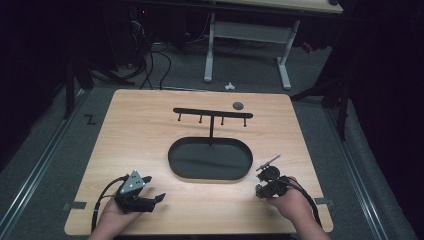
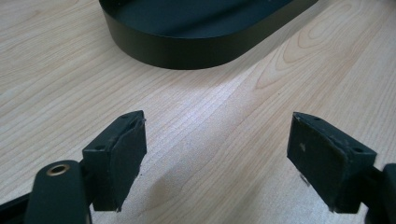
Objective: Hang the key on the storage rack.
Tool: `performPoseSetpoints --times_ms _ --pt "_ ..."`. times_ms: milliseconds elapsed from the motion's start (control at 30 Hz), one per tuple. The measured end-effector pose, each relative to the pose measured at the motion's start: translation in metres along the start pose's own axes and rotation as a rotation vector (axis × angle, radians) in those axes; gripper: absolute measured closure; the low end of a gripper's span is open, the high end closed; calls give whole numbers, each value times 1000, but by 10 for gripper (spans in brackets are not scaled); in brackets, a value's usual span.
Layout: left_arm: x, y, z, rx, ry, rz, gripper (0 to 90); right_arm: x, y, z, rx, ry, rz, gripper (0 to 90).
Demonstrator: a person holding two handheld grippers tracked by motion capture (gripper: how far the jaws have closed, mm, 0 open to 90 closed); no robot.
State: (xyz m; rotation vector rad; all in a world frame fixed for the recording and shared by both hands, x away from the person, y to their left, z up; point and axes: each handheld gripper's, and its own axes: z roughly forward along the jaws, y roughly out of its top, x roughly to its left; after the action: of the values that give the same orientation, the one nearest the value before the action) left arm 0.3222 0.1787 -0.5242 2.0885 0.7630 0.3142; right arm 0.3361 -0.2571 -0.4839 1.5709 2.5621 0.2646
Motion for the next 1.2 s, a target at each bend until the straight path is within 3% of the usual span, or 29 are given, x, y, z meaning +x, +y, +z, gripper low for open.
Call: performPoseSetpoints --times_ms 300,467,633,1200 --pt "-1 0 0 1 -1 0 203 2 -2 -4 -10 14 -9 784" --pt "0 0 1 2 -2 -1 203 4 -2 -8 -14 12 -5 862" --pt "1 0 0 0 1 -3 203 4 -2 -11 -34 -3 -19 881" --pt "0 0 0 4 -1 0 203 3 -3 -9 -68 10 17 881"
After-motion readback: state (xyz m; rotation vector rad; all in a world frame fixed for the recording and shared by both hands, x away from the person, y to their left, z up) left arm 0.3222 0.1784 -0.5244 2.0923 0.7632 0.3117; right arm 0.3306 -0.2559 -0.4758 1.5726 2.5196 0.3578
